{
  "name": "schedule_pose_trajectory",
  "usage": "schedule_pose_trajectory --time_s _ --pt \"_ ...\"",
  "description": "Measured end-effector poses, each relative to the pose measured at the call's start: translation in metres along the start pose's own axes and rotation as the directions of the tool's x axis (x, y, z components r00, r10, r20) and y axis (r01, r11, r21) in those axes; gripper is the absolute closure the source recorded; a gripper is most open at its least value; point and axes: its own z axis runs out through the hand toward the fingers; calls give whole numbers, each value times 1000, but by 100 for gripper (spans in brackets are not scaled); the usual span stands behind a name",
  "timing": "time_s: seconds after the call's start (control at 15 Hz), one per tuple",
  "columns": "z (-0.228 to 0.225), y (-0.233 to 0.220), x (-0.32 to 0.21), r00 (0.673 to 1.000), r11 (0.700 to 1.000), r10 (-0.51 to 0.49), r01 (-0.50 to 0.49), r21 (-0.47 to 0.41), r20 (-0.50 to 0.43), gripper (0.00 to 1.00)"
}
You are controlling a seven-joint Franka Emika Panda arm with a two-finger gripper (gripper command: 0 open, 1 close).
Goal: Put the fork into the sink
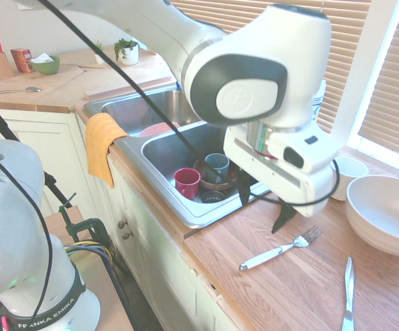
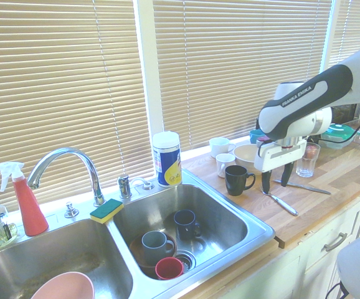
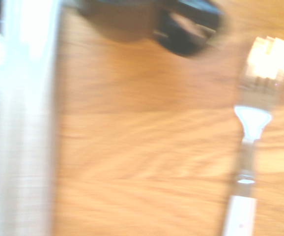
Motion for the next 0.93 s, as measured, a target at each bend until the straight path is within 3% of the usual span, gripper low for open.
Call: schedule_pose_trajectory --time_s 0.2,0.27,0.93 --pt "31 7 12 1000 1000 24 -24 -8 4 0" --pt "41 6 14 1000 1000 27 -27 -14 5 100" --pt "64 -7 19 995 995 87 -89 -37 -47 100"
